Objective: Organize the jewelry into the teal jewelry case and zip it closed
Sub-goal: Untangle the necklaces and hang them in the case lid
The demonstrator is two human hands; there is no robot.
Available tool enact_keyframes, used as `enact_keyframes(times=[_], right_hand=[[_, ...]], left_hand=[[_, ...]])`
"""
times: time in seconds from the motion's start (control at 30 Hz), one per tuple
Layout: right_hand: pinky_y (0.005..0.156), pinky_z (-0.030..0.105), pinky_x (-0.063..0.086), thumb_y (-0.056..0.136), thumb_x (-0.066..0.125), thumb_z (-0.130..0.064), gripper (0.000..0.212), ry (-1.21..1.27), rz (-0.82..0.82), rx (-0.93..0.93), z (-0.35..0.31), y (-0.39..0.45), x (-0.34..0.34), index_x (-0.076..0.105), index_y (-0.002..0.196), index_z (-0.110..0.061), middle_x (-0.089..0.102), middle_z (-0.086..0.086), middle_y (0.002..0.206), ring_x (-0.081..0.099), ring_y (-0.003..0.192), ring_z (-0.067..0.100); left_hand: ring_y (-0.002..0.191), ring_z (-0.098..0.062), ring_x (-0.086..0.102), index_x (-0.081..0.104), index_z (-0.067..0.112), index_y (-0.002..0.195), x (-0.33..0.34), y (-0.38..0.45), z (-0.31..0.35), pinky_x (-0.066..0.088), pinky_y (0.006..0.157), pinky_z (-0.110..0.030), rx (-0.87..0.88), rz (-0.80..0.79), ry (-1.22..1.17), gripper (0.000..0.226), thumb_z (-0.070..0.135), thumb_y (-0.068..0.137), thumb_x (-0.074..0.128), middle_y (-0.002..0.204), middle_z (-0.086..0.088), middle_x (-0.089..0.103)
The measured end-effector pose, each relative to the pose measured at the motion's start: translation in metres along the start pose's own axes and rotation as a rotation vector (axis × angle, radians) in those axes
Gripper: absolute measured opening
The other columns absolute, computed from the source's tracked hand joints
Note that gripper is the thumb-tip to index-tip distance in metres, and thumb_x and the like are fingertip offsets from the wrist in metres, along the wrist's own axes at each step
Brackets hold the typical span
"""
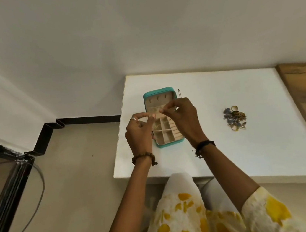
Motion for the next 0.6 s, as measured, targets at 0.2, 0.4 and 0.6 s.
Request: enact_keyframes(times=[0.2, 0.4, 0.6], right_hand=[[0.076, -0.005, 0.033, 0.090, 0.057, -0.008, 0.006, 0.060, 0.186, -0.133, 0.009, 0.022, 0.019, 0.059, 0.093, -0.003, 0.035, -0.009, 0.119, 0.042, 0.105, -0.011], [0.071, 0.000, 0.040, 0.093, 0.052, -0.013, 0.005, 0.010, 0.184, -0.218, 0.016, 0.041, 0.030, 0.057, 0.090, -0.013, 0.026, -0.011, 0.144, 0.053, 0.117, 0.027], [0.079, -0.009, 0.027, 0.094, 0.049, -0.011, 0.008, -0.047, 0.135, -0.198, 0.019, 0.062, 0.033, 0.055, 0.093, -0.007, 0.018, 0.004, 0.155, 0.035, 0.135, 0.020]], left_hand=[[0.036, -0.009, 0.043, 0.032, 0.020, 0.140, 0.028, 0.048, -0.021, 0.042, 0.037, -0.013, -0.016, -0.078, 0.038, 0.063, 0.024, 0.085, 0.062, 0.054, -0.002, 0.044], [0.025, -0.005, 0.042, 0.033, 0.022, 0.140, 0.052, 0.074, -0.029, 0.042, 0.033, -0.014, -0.059, -0.255, 0.063, 0.054, 0.031, 0.091, 0.052, 0.053, -0.001, 0.050], [0.026, -0.005, 0.044, 0.014, 0.020, 0.146, 0.067, 0.087, -0.038, 0.043, 0.034, -0.014, -0.162, -0.337, 0.034, 0.065, 0.032, 0.092, 0.048, 0.053, -0.003, 0.047]])
Point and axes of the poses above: each hand's wrist, its own y-axis towards the middle knuckle, its own x-axis out of the palm, z = x × y, the point moved 9 cm from there along y, towards the middle knuckle
